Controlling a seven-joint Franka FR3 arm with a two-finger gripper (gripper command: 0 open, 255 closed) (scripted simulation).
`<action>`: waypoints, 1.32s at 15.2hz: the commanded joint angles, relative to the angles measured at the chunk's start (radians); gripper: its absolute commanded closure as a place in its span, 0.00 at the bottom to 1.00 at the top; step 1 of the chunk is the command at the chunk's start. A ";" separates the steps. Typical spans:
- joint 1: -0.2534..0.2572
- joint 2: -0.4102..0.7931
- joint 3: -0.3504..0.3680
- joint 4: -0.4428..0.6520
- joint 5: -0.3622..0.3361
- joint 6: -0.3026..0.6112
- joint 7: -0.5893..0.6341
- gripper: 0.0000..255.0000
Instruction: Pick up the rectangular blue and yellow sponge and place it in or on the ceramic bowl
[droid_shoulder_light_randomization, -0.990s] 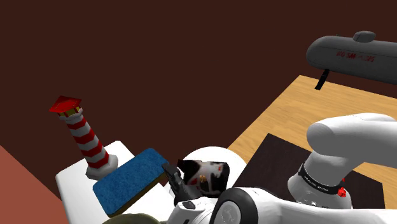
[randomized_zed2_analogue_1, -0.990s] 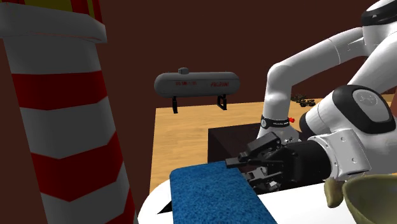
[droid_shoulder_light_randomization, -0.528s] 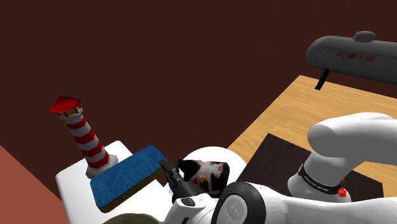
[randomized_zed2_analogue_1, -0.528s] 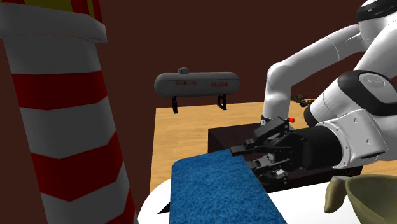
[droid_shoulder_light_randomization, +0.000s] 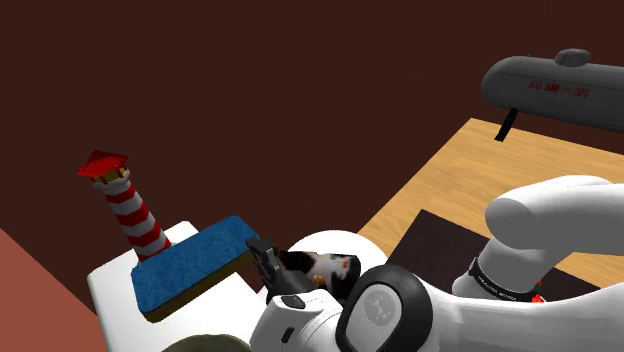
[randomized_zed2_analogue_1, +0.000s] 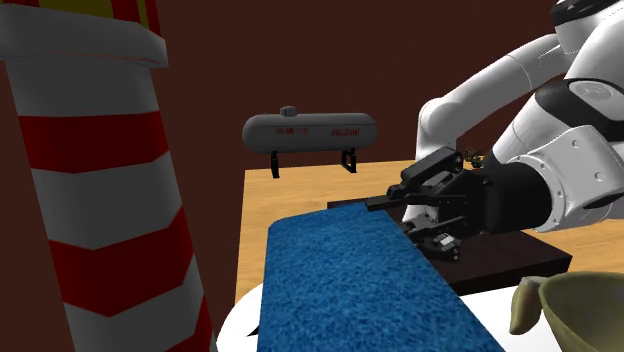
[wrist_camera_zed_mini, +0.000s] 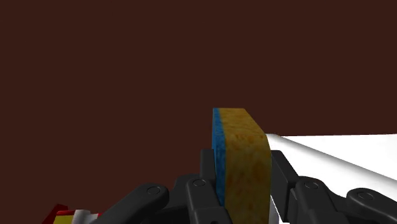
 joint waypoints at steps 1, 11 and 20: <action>0.018 0.012 -0.028 -0.004 -0.005 -0.005 -0.018 1.00; 0.104 0.068 -0.160 0.000 -0.013 -0.041 -0.126 1.00; 0.250 0.098 -0.225 0.010 0.050 -0.155 -0.217 1.00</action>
